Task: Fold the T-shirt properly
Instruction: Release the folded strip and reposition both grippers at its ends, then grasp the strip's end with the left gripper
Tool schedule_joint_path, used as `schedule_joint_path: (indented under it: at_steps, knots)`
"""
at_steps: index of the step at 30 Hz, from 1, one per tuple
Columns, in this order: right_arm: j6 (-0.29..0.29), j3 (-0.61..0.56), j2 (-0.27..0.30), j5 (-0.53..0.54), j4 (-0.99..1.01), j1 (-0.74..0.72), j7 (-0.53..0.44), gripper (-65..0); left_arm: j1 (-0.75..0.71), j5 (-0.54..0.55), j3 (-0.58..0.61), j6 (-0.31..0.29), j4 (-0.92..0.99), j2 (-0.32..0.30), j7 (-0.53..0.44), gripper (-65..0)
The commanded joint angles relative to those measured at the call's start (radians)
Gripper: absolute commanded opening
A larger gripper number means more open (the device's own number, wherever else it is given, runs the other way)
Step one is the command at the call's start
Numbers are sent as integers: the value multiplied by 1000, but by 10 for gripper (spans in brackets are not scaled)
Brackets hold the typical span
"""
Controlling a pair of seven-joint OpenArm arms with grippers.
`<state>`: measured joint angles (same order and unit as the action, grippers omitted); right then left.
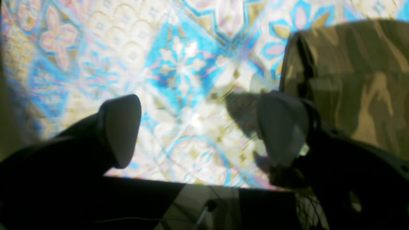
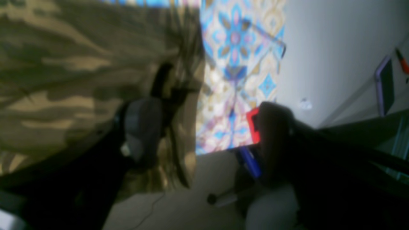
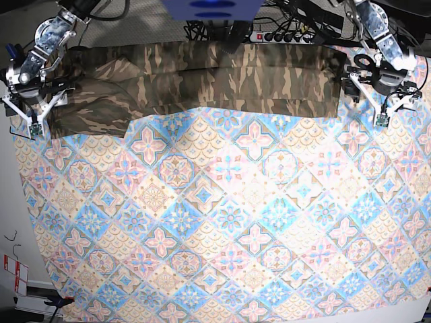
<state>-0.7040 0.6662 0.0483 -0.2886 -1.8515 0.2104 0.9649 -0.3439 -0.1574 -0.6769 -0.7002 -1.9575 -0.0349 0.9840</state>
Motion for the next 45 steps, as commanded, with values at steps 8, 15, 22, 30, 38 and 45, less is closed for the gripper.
schedule_joint_path:
  at_steps: [8,15,22,30,38,45]
  knots:
    - [6,5,17,-2,-35,-10,-17,-186,-48,229,10,2,82,-56,-9,-65]
    - [6,5,17,-2,-53,-9,-17,-186,-93,447,26,2,88,-124,57,-65]
    - [6,5,17,-2,-53,-9,-17,-186,-77,473,35,2,281,-150,54,-65]
    - [6,2,18,-2,-53,-9,-17,-186,-50,474,161,2,450,-155,-27,-66]
    - [6,3,18,-2,-52,-9,-17,-186,-2,470,230,2,507,-156,-21,-248]
    - [6,3,18,-2,-52,-9,-17,-186,-2,468,237,2,508,-150,-20,-582]
